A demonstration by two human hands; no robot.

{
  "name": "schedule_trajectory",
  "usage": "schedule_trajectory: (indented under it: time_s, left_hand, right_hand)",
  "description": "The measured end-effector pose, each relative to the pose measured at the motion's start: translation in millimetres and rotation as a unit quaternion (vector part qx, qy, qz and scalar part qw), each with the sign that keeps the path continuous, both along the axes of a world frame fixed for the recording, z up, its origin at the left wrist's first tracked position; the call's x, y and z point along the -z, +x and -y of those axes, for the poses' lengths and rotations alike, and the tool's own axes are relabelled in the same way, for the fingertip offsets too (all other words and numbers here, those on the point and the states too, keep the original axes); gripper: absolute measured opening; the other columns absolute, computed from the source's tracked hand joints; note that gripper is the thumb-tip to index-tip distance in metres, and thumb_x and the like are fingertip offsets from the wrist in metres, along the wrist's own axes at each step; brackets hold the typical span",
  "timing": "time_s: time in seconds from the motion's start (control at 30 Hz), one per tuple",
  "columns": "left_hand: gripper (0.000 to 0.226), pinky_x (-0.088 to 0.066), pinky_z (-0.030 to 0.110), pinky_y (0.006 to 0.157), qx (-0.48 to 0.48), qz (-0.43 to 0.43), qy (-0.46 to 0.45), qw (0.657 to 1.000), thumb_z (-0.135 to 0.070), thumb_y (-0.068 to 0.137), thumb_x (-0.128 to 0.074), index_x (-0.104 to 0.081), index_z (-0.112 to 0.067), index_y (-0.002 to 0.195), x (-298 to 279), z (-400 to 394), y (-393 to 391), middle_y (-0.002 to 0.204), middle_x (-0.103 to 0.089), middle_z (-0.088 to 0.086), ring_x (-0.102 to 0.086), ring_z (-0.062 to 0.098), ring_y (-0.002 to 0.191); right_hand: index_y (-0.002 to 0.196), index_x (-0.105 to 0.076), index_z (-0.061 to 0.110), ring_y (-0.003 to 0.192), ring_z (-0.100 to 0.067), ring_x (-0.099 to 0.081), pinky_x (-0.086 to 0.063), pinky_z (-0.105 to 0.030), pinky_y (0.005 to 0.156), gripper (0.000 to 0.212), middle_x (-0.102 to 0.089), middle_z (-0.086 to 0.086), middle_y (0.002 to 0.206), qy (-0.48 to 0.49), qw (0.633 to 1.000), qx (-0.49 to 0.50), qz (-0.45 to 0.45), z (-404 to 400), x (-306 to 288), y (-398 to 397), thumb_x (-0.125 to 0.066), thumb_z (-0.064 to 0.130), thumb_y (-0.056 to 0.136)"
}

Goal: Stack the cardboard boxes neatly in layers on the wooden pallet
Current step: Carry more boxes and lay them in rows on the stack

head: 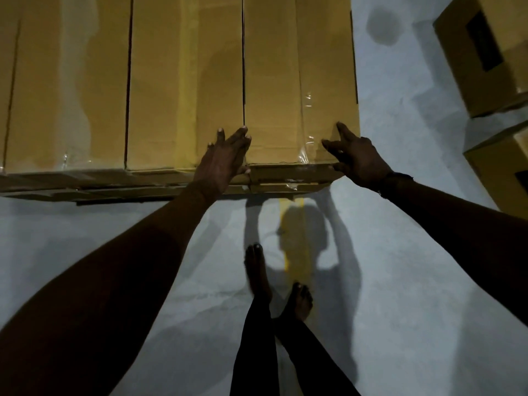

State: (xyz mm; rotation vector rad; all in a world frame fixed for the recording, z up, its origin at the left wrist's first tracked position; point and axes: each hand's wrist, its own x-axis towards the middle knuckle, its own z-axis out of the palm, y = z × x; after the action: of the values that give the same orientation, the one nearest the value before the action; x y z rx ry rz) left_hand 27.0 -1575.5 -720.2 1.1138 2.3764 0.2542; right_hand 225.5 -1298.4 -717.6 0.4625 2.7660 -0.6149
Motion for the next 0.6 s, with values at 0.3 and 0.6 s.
schedule_trajectory:
  time_s: [0.3,0.6]
  left_hand:
    - [0.082,-0.037,0.051,0.114,0.0,0.058,0.004,0.998,-0.012,0.084,-0.082,-0.04,-0.009,0.154,-59,-10,9,0.167,-0.022,0.018,-0.03,0.043,0.147]
    - [0.046,-0.035,0.021,0.11,-0.186,0.089,0.247,0.947,-0.006,0.09,-0.076,-0.062,-0.005,0.134,-214,-30,66,0.142,-0.06,0.014,-0.054,0.028,0.134]
  right_hand:
    - [0.158,-0.032,0.037,0.149,-0.046,-0.028,-0.031,-0.059,0.118,0.072,-0.003,-0.011,0.171,-0.057,0.987,0.119,0.095,19,-54,-18,-0.062,0.02,0.095]
    - [0.154,-0.044,0.02,0.147,-0.032,-0.037,-0.029,-0.035,0.117,0.062,-0.023,-0.012,0.168,-0.125,0.966,0.221,-0.042,22,-232,28,-0.067,0.015,0.096]
